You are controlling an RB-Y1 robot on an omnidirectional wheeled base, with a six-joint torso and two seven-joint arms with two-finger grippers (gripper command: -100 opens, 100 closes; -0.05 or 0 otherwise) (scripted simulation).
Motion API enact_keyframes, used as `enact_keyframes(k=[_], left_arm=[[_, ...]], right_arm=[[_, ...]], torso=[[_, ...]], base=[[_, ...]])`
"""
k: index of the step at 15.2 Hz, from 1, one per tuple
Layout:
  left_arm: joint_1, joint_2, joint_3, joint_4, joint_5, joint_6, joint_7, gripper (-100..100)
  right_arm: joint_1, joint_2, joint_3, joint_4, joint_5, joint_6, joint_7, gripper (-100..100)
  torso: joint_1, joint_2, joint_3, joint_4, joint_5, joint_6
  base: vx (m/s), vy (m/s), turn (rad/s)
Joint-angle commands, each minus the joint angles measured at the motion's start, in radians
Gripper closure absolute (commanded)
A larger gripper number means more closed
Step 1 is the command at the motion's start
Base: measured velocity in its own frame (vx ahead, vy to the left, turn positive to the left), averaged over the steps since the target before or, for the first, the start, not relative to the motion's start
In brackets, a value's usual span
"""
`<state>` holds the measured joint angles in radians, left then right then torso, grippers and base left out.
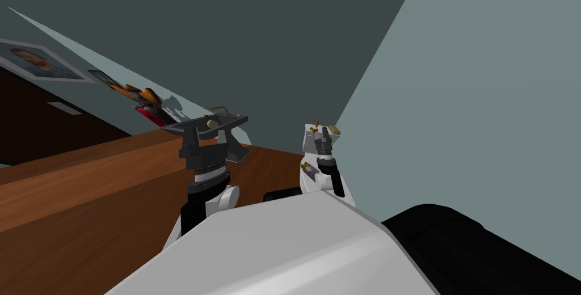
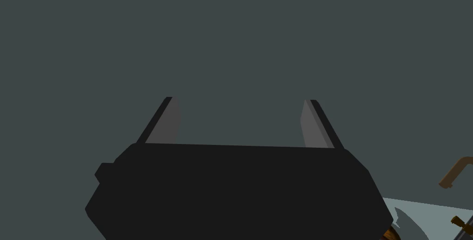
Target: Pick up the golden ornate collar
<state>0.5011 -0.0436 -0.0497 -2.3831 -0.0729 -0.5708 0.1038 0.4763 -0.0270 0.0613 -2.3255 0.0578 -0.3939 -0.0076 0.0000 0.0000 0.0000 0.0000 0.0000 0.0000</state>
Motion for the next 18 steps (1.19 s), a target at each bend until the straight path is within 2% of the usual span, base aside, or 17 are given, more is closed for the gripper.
enact_keyframes(k=[1, 2, 5, 6, 8, 9, 10, 11, 12, 13, 14, 15, 16, 17, 18], left_arm=[[0.000, 0.000, 0.000, 0.000, 0.000, 0.000, 0.000, 0], [0.000, 0.000, 0.000, 0.000, 0.000, 0.000, 0.000, 0], [0.000, 0.000, 0.000, 0.000, 0.000, 0.000, 0.000, 0], [0.000, 0.000, 0.000, 0.000, 0.000, 0.000, 0.000, 0], [0.000, 0.000, 0.000, 0.000, 0.000, 0.000, 0.000, 0], [0.000, 0.000, 0.000, 0.000, 0.000, 0.000, 0.000, 0], [0.000, 0.000, 0.000, 0.000, 0.000, 0.000, 0.000, 0], [0.000, 0.000, 0.000, 0.000, 0.000, 0.000, 0.000, 0], [0.000, 0.000, 0.000, 0.000, 0.000, 0.000, 0.000, 0], [0.000, 0.000, 0.000, 0.000, 0.000, 0.000, 0.000, 0], [0.000, 0.000, 0.000, 0.000, 0.000, 0.000, 0.000, 0], [0.000, 0.000, 0.000, 0.000, 0.000, 0.000, 0.000, 0], [0.000, 0.000, 0.000, 0.000, 0.000, 0.000, 0.000, 0], [0.000, 0.000, 0.000, 0.000, 0.000, 0.000, 0.000, 0], [0.000, 0.000, 0.000, 0.000, 0.000, 0.000, 0.000, 0]], right_arm=[[0.001, -0.042, 0.003, 0.021, 0.019, 0.006, 0.026, -100], [0.001, -0.042, 0.003, 0.021, 0.019, 0.006, 0.026, -100], [0.002, -0.094, 0.010, 0.072, 0.065, 0.022, 0.088, -100], [0.002, -0.094, 0.010, 0.072, 0.065, 0.022, 0.088, -100], [0.004, -0.123, 0.016, 0.121, 0.109, 0.036, 0.139, -100], [0.004, -0.123, 0.016, 0.121, 0.109, 0.036, 0.148, -100], [0.005, -0.137, 0.020, 0.149, 0.135, 0.045, 0.176, -100], [0.005, -0.137, 0.020, 0.149, 0.135, 0.045, 0.182, -100], [0.006, -0.150, 0.024, 0.179, 0.162, 0.054, 0.213, -100], [0.006, -0.150, 0.024, 0.179, 0.162, 0.054, 0.220, -100], [0.007, -0.162, 0.029, 0.212, 0.192, 0.064, 0.250, -100], [0.007, -0.162, 0.029, 0.212, 0.192, 0.064, 0.259, -100], [0.008, -0.173, 0.033, 0.247, 0.223, 0.074, 0.291, -100], [0.008, -0.173, 0.033, 0.247, 0.223, 0.074, 0.302, -100], [0.009, -0.183, 0.038, 0.283, 0.256, 0.085, 0.331, -100]], torso=[[0.000, 0.000, 0.000, 0.000, 0.000, 0.000], [0.000, 0.000, 0.000, 0.000, 0.000, 0.000], [0.000, -0.002, -0.001, -0.001, 0.000, 0.000], [0.000, -0.003, -0.002, -0.001, 0.000, 0.000], [-0.001, -0.004, -0.002, -0.001, 0.000, 0.000], [-0.001, -0.004, -0.002, -0.001, 0.000, 0.000], [0.000, -0.004, -0.002, -0.001, 0.000, 0.000], [0.000, -0.004, -0.002, -0.001, 0.000, 0.000], [0.000, -0.004, -0.002, -0.001, 0.000, 0.000], [0.000, -0.004, -0.002, -0.001, 0.000, 0.000], [0.000, -0.004, -0.002, -0.001, 0.000, 0.000], [0.000, -0.004, -0.003, -0.001, 0.000, 0.000], [0.000, -0.004, -0.003, -0.001, 0.000, 0.000], [0.000, -0.005, -0.003, -0.001, 0.000, 0.000], [0.000, -0.005, -0.003, -0.001, 0.000, 0.000]], base=[[0.012, 0.002, 0.006], [0.022, 0.003, 0.010], [0.040, 0.003, 0.012], [0.049, -0.003, 0.011], [0.053, -0.003, 0.016], [0.053, 0.002, 0.012], [0.051, 0.007, 0.014], [0.047, 0.003, 0.008], [0.053, -0.001, 0.014], [0.049, 0.000, 0.011], [0.052, 0.002, 0.013], [0.053, 0.000, 0.016], [0.060, -0.001, 0.017], [0.058, 0.000, 0.015], [0.061, 0.001, 0.018]])
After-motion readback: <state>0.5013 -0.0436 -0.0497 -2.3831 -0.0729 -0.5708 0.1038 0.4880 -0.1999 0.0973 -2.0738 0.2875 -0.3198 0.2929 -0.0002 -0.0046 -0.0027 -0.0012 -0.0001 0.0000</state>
